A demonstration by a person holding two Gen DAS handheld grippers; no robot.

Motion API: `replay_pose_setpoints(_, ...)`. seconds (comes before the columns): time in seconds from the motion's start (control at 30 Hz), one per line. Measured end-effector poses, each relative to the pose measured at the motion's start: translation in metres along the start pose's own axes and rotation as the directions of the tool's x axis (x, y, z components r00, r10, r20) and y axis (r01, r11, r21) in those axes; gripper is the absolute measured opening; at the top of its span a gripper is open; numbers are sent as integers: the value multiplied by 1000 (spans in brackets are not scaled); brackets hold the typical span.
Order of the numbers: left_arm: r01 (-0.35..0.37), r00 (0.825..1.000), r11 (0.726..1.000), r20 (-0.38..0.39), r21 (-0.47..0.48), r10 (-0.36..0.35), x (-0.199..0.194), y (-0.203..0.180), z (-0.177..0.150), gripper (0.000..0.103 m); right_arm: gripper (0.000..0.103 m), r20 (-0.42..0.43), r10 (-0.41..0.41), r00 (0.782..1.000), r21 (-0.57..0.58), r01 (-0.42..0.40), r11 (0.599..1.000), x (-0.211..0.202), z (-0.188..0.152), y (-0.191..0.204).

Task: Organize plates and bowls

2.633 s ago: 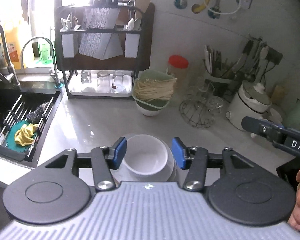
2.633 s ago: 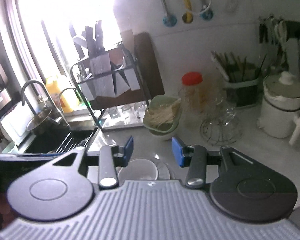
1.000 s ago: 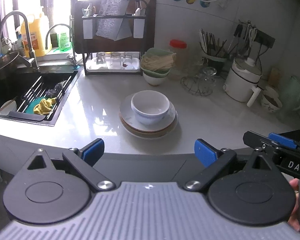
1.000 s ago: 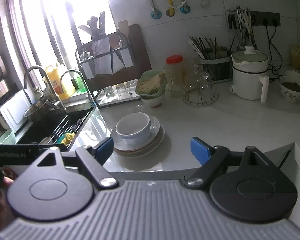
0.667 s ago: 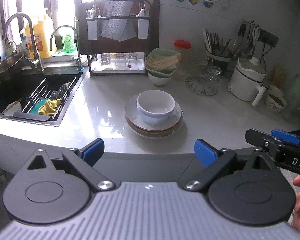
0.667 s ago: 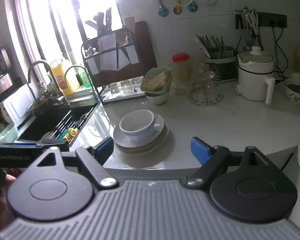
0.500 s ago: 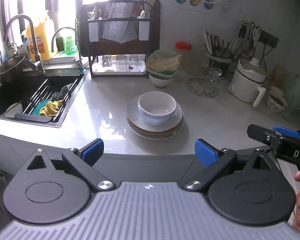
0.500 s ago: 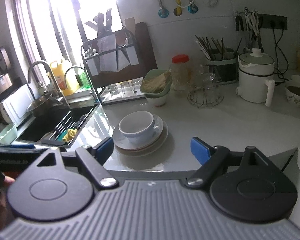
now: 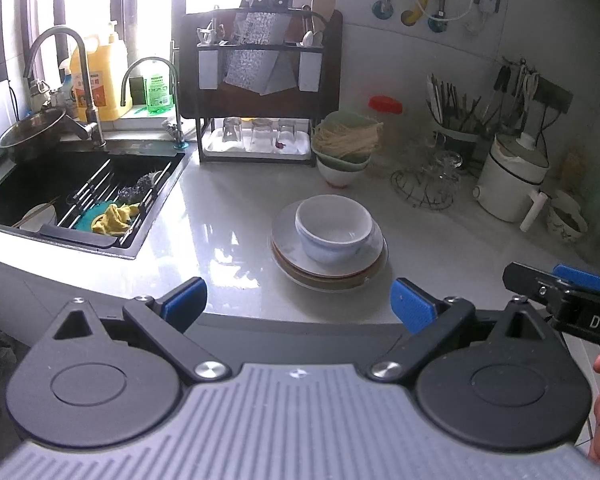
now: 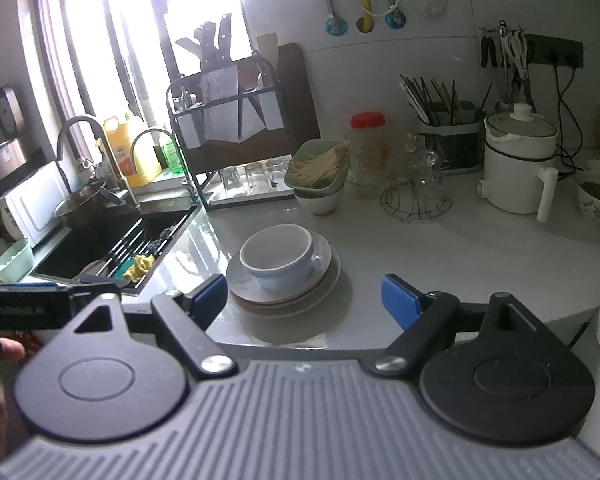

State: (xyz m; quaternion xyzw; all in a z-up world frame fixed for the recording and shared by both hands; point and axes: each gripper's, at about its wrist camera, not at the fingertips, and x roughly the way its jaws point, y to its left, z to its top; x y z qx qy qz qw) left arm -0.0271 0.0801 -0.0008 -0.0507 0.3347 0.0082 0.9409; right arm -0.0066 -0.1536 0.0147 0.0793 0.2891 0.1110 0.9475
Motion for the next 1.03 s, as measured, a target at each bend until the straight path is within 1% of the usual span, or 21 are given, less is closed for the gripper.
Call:
replay_pose_setpoints(0.27, 7, 1000, 1000, -1, 0, -7, 8, 3, 4, 100, 85, 11, -2, 1000, -4, 3, 1000, 3, 0, 1)
replay_pose_setpoints(0.43, 11, 1000, 1000, -1, 23, -11, 14, -2, 8, 100, 85, 11, -1, 1000, -12, 1, 1000, 4, -2, 2)
replay_pose_setpoints(0.9, 37, 999, 999, -20, 35, -36, 26, -9, 8, 102, 85, 18, -17, 1000, 6, 17, 1000, 2, -5, -6)
replay_pose_setpoints(1.03, 26, 1000, 998, -16, 51, -25, 26, -15, 10, 102, 85, 25, -15, 1000, 21, 14, 1000, 2, -6, -11)
